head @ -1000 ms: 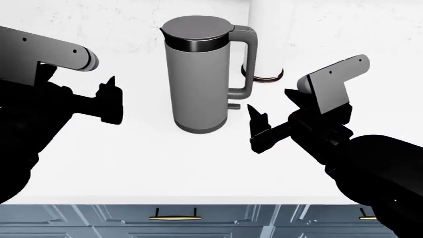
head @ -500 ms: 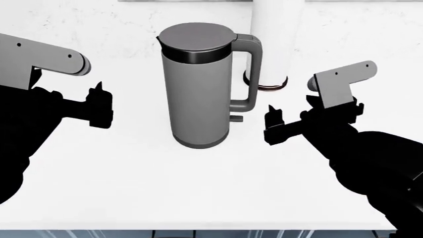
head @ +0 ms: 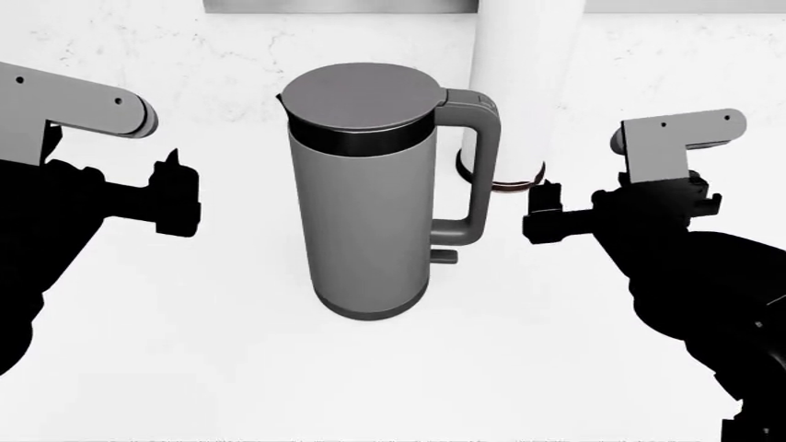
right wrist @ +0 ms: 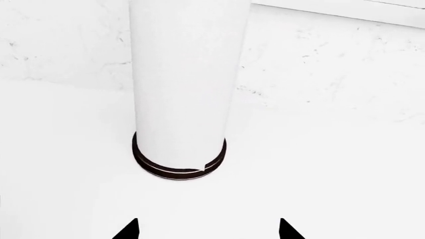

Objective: Press down the lever to turn on the electric kettle.

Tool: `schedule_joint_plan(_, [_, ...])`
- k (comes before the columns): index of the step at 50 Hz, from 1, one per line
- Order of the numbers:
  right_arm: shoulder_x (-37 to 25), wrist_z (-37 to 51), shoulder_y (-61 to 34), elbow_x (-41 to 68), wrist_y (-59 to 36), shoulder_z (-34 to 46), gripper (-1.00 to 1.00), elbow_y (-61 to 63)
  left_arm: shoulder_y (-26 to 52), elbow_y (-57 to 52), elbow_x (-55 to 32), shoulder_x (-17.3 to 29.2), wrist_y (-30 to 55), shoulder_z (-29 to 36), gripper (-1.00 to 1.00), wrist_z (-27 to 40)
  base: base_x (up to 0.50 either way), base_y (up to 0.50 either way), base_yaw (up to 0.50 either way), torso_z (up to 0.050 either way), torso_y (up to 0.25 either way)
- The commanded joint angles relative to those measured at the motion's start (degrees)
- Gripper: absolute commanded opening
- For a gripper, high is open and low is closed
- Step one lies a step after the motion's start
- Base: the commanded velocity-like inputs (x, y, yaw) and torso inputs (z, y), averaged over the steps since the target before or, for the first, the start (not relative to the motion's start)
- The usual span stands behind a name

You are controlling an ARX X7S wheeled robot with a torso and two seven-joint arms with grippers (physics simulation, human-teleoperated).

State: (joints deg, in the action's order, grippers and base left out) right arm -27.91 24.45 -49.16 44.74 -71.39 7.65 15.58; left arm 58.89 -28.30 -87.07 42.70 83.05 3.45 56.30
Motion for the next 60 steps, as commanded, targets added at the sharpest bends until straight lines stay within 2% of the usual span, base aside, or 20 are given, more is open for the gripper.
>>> schedule_joint_plan(1, [1.47,3.14,-0.34,0.02,-1.26,-1.85,1.00,-1.69,0.20,-0.06,-0.55,0.75,-1.12,0.71,1.00,0.64,0.00,0.00,0.00,0.000,0.000])
schedule_joint_plan(3, [1.08,3.07,0.01,0.00,-2.23,-0.70,1.00,-1.76,0.05,-0.15,-0.37,0.93,-1.43,0.72,1.00,0.44,0.00,0.00,0.00,0.000,0.000])
schedule_joint_plan(4, [0.88,3.14,0.31,-0.16,-2.26,-0.39,-1.00,-1.66,0.00,-0.19,-0.37,1.03,-1.56,0.71,1.00,0.44,0.00,0.00,0.00,0.000,0.000])
schedule_joint_plan(30, [-1.65,-2.44,10.38,0.47,8.71,0.26,-1.00,8.56,-0.62,-0.86,-0.99,2.80,-3.89,1.07,1.00,0.64,0.00,0.00,0.00,0.000,0.000])
schedule_joint_plan(44, [-0.77,-4.44,17.98,-1.91,16.17,1.54,-1.00,9.95,-1.55,-1.69,-2.03,3.83,-5.15,0.61,1.00,1.30,0.00,0.00,0.00,0.000,0.000])
schedule_joint_plan(60, [0.12,-6.18,20.24,-3.80,19.71,4.32,-1.00,9.00,-1.96,-1.84,-1.70,4.44,-6.14,1.08,1.00,0.79,0.00,0.00,0.00,0.000,0.000])
